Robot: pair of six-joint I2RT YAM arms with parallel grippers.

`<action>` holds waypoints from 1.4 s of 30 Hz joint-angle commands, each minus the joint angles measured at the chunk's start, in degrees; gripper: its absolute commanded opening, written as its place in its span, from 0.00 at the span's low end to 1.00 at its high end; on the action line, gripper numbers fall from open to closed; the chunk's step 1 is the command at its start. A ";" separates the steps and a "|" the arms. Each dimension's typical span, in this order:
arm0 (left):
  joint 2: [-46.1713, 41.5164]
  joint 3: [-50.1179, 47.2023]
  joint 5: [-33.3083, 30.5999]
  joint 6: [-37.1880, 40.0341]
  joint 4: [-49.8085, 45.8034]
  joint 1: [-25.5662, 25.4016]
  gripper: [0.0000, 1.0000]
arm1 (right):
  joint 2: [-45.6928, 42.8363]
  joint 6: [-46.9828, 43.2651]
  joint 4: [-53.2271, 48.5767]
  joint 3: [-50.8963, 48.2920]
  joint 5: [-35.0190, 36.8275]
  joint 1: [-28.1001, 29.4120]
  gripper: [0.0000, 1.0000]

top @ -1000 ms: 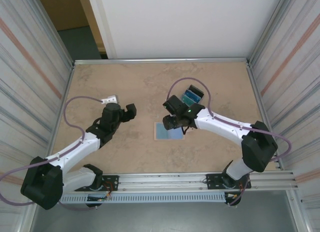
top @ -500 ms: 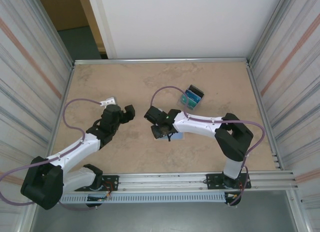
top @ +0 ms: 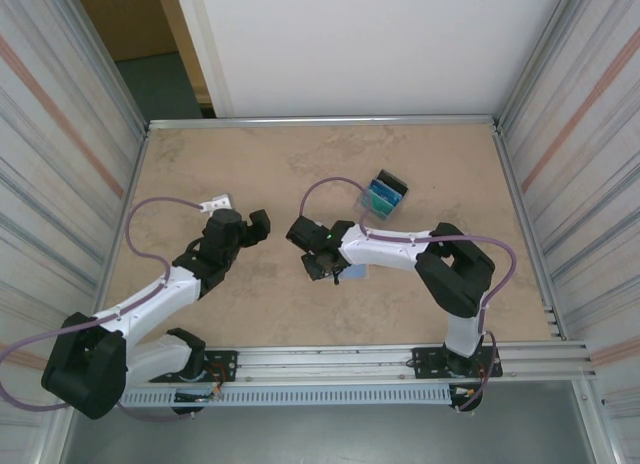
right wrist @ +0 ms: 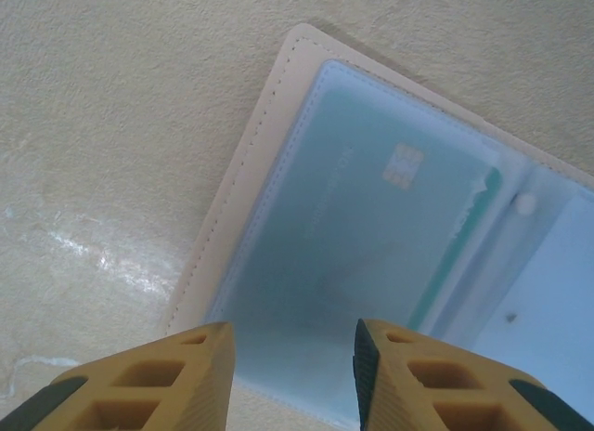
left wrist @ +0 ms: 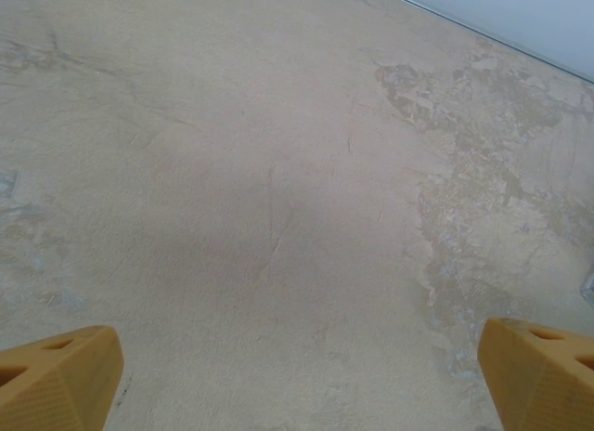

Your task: Take the credit cards out of the card holder

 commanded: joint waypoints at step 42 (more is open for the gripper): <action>1.68 1.73 7.09 4.11 3.31 -0.13 0.99 | -5.19 4.37 2.55 -6.59 -4.62 -5.27 0.23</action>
